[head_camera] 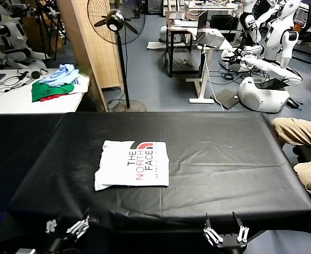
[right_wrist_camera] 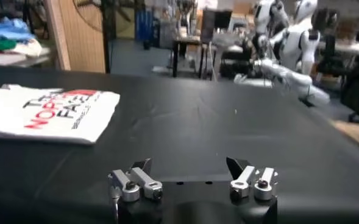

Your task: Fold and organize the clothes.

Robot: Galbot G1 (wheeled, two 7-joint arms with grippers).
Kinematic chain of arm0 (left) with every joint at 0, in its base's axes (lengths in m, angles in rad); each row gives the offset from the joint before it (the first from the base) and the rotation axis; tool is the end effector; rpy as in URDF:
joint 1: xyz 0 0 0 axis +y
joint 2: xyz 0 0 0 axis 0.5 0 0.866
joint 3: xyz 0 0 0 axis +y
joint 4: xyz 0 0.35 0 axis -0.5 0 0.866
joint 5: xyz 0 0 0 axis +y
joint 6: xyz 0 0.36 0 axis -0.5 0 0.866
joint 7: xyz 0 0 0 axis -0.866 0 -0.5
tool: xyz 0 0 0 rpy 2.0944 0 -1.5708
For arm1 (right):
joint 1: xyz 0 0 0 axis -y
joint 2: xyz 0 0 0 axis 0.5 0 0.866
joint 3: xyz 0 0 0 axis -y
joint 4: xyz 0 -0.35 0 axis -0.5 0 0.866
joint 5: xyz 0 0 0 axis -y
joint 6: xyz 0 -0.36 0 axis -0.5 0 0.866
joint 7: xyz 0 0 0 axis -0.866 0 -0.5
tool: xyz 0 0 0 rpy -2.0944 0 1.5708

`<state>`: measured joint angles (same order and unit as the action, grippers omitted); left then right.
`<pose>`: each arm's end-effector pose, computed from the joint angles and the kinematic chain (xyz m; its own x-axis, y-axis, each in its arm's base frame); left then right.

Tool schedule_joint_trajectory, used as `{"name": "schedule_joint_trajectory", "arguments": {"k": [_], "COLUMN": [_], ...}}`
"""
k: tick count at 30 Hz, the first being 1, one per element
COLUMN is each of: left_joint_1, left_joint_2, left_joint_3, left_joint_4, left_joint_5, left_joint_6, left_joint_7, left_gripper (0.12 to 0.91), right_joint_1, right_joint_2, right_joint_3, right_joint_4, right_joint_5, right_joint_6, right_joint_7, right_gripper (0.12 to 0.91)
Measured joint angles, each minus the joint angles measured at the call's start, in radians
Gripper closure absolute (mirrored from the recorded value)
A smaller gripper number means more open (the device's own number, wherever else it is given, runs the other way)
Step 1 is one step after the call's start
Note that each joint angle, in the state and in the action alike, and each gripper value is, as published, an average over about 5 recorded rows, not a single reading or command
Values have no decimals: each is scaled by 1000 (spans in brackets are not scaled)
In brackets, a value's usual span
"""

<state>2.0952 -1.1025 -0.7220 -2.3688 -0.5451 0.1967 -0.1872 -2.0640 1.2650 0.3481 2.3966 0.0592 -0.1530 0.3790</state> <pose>0.0711 0.0858 -0.2434 -0.8966 0.0260 0.4422 0.0074 0.9990 -0.0436 0.0463 0.0149 -0.2540 -0.9332 0.0454 0.3565 0.0149 0.9960 -0.0879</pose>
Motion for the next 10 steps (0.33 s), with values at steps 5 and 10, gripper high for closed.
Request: {"name": "schedule_joint_trajectory", "arguments": {"k": [5,10], "left_joint_1": [2,1], "left_joint_2": [1,3], "left_joint_3": [-6,-10], "left_joint_4": [-6,-2], "left_joint_5": [2,2], "left_joint_6": [12,15], "left_joint_7": [-5,-2], "left_gripper": [232,232], "right_joint_1": [-12,-15], "right_joint_2": [0,0], "right_joint_3": [0,0], "right_joint_4": [5,7], "right_joint_5": [1,0], "right_joint_6": [-2,-2], "right_joint_7": [0,0], "right_gripper": [227,227]}}
